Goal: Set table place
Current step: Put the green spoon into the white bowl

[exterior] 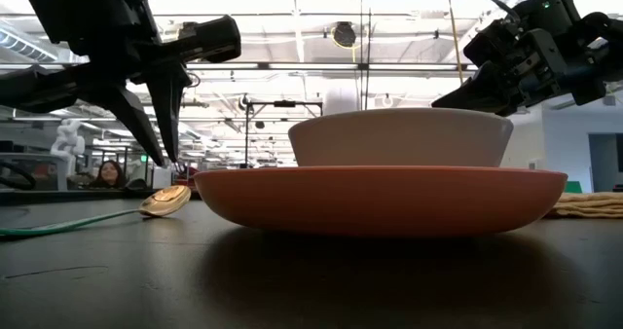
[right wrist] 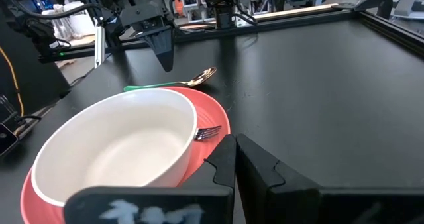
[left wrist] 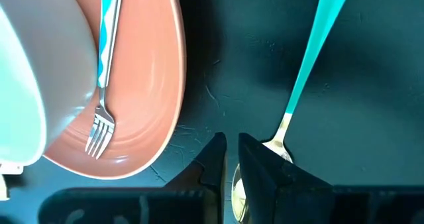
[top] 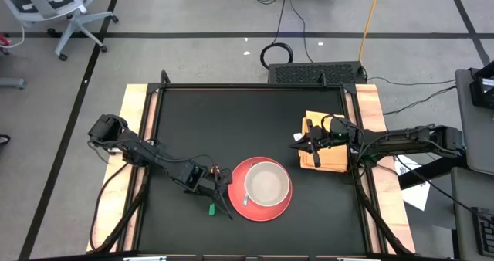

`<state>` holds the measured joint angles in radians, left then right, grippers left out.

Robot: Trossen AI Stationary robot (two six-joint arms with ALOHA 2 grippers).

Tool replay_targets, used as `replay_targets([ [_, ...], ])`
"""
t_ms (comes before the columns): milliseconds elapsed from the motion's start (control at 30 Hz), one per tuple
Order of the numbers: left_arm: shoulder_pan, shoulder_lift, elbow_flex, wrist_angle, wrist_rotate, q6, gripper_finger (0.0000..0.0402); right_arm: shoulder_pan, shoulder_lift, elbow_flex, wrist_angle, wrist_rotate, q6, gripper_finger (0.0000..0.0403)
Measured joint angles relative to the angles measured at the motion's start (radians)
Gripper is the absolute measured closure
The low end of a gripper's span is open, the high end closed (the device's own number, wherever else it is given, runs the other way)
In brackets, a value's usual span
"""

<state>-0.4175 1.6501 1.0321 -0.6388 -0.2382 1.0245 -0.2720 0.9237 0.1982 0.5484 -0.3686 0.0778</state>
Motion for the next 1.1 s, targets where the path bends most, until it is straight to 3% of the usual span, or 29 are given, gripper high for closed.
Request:
replay_targets([
  [300,0.000,0.000,0.000,0.000,-0.053,-0.101,0.0355,0.000,0.000,0.000,0.000,0.000,0.008,0.0403],
  [833,0.001,0.000,0.000,0.009,-0.058,-0.090,0.0355,0.000,0.000,0.000,-0.001,0.000,-0.010,0.0403],
  [900,0.000,0.000,0.000,0.008,-0.132,-0.145,0.0355,0.000,0.000,0.000,-0.005,0.000,-0.010,0.0403],
  [1033,0.003,-0.028,-0.001,-0.059,-0.472,-0.385,0.0355,0.000,0.000,0.000,-0.008,0.000,-0.010,0.0403],
  [1100,0.007,-0.061,-0.001,-0.090,-0.581,-0.550,0.0355,0.000,0.000,0.000,-0.008,0.000,-0.003,0.0403],
])
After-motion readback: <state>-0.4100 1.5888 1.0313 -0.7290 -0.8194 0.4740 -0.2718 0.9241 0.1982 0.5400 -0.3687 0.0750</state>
